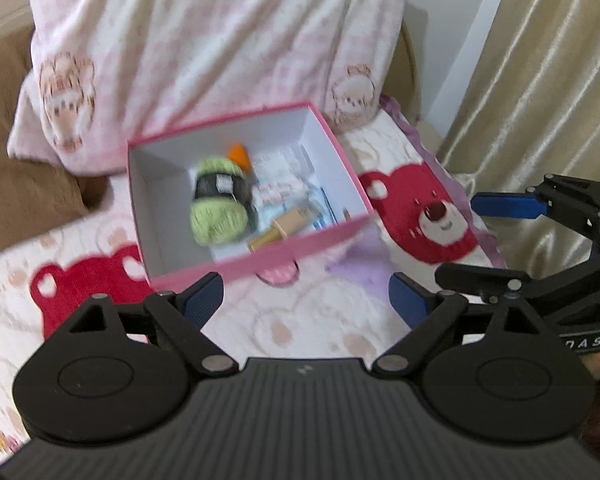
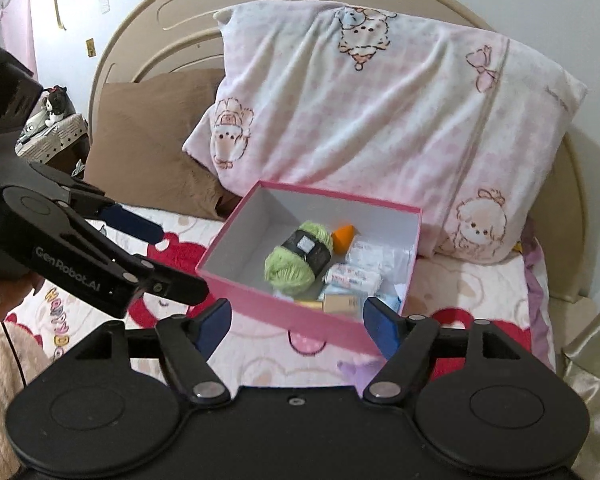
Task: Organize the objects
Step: 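Move the right gripper down to the lavender plush bear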
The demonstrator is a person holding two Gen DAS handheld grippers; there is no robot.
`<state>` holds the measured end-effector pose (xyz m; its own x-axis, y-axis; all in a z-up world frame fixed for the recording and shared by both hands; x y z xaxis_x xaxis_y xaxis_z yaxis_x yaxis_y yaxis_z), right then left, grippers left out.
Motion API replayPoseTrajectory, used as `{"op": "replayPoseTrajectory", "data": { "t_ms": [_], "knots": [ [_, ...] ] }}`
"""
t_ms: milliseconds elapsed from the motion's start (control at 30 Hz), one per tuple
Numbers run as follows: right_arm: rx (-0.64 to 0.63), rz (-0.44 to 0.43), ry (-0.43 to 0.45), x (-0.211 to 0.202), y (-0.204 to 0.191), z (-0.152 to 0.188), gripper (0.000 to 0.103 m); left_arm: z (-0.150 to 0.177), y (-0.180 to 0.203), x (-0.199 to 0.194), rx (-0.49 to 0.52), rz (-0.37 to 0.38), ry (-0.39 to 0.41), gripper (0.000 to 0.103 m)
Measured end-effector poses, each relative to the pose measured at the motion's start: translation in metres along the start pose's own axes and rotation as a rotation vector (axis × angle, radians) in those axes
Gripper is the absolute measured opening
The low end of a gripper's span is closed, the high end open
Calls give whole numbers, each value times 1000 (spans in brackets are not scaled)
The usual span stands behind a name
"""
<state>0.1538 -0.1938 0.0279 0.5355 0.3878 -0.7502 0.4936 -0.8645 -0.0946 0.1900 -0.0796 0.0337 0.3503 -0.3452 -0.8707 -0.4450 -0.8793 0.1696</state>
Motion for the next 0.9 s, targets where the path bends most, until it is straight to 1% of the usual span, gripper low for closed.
{"op": "replayPoseTrajectory", "data": {
  "t_ms": [67,233,267,333,400,467,533,600,700,800,867,900],
  "knots": [
    [-3,-8,-1,-2,1,14,78,13,8,3,5,5,-5,90],
    [-69,0,2,4,9,45,85,39,23,23,-35,41,-28,90],
    [-83,8,12,6,13,51,87,42,24,29,-49,44,-32,90],
    [-79,-3,21,12,24,62,87,47,28,42,-75,60,-38,90],
    [-77,-2,16,21,35,72,88,51,29,55,-104,68,-45,90],
    [-115,12,5,32,42,84,91,53,30,68,-131,74,-43,90],
    [-144,23,4,42,49,92,92,56,29,85,-170,68,-45,91],
    [-139,27,9,54,58,97,94,58,27,102,-206,55,-50,91],
    [-84,46,4,72,73,104,94,59,26,123,-254,66,-28,94],
    [-76,61,-10,91,83,111,94,59,27,141,-285,79,-8,95],
    [-62,61,-22,103,88,115,94,59,31,151,-274,83,19,95],
    [-48,63,-32,109,90,117,94,58,36,155,-245,99,43,96]
  ]
}}
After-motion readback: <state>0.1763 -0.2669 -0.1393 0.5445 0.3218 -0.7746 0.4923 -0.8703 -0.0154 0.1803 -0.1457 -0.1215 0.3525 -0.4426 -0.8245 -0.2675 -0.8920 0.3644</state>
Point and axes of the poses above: each gripper's, at about its wrist camera, not at the fingertips, and x roughly the way its jaws point, y to its right, z to its underside, the point moved 9 cm from there along x, roughly the way its jaws point, and after that the axes turned 6 degrees about -y, right-handed, at the moved point
